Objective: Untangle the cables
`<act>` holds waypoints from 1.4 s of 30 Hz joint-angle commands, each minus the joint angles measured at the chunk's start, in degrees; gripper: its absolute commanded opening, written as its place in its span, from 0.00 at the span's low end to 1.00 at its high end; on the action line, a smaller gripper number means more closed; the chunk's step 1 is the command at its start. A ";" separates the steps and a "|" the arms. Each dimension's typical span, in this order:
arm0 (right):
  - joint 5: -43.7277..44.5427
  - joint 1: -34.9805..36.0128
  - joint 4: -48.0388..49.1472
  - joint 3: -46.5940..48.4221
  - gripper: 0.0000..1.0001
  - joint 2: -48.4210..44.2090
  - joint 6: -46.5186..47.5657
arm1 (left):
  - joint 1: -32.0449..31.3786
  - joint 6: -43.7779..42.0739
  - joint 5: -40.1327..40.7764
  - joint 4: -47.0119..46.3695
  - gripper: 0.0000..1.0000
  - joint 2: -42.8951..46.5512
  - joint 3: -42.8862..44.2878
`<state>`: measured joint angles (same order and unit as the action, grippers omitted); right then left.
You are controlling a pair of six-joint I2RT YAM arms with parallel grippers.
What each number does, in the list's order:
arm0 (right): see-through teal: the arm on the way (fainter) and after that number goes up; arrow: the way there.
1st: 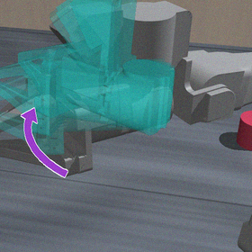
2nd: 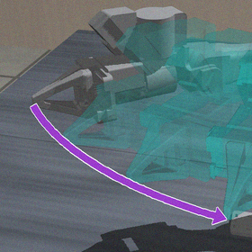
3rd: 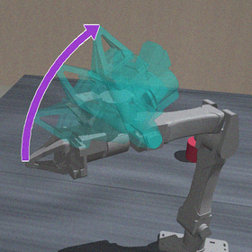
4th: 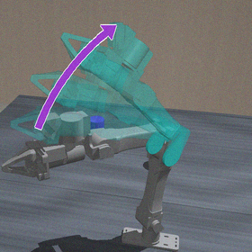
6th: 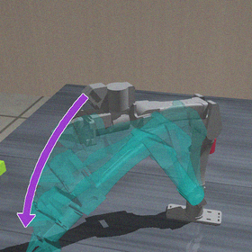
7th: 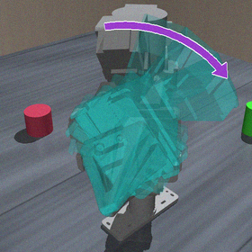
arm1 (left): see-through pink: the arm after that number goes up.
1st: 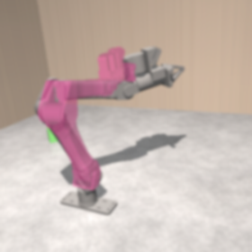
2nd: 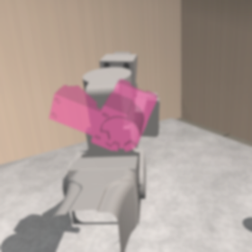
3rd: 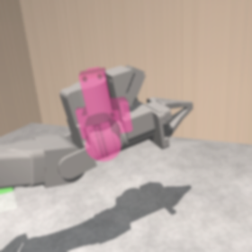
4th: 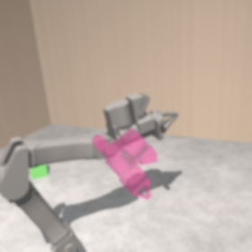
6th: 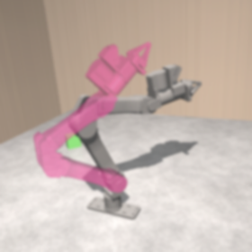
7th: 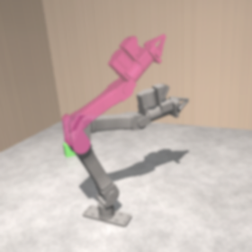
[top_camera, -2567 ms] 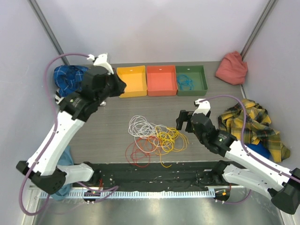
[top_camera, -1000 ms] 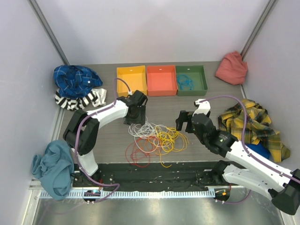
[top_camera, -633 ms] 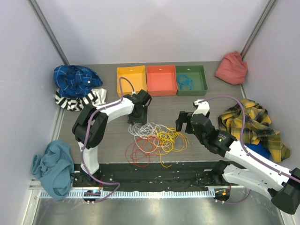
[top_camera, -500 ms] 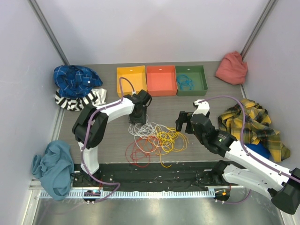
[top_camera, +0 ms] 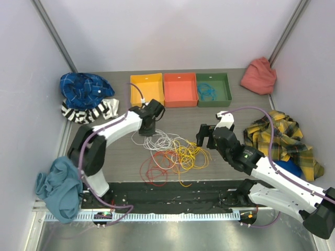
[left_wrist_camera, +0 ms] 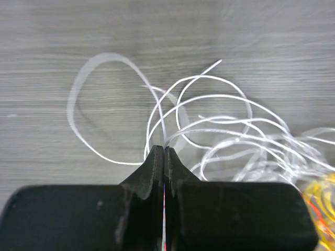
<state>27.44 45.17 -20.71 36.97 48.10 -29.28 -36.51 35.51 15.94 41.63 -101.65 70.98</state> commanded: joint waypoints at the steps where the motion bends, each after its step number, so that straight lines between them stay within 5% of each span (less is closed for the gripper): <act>1: 0.16 0.10 0.50 3.63 1.00 0.15 0.45 | -1.19 -0.88 7.95 1.79 0.00 14.16 4.06; 8: -1.16 0.01 0.84 6.18 0.99 2.26 0.71 | -3.04 -3.34 11.21 6.71 0.00 20.96 21.63; 20: -1.43 0.10 -0.03 9.35 1.00 1.65 1.24 | -6.19 -6.68 7.00 15.32 0.00 16.05 46.96; 29: -4.76 0.10 6.27 7.86 0.95 1.47 -0.43 | -8.66 -3.43 2.87 6.72 0.00 22.54 24.75; 32: -9.32 0.10 10.94 6.01 0.86 3.31 -0.08 | -8.66 -3.51 3.65 6.62 0.00 22.37 23.41; 42: -8.46 0.71 11.48 2.58 0.89 6.22 -1.49 | -8.05 -0.97 14.29 11.11 0.00 22.52 16.93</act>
<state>18.28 45.56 -12.47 39.70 54.43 -30.17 -45.23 32.36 24.51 52.80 -82.81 91.96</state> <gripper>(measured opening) 0.887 0.012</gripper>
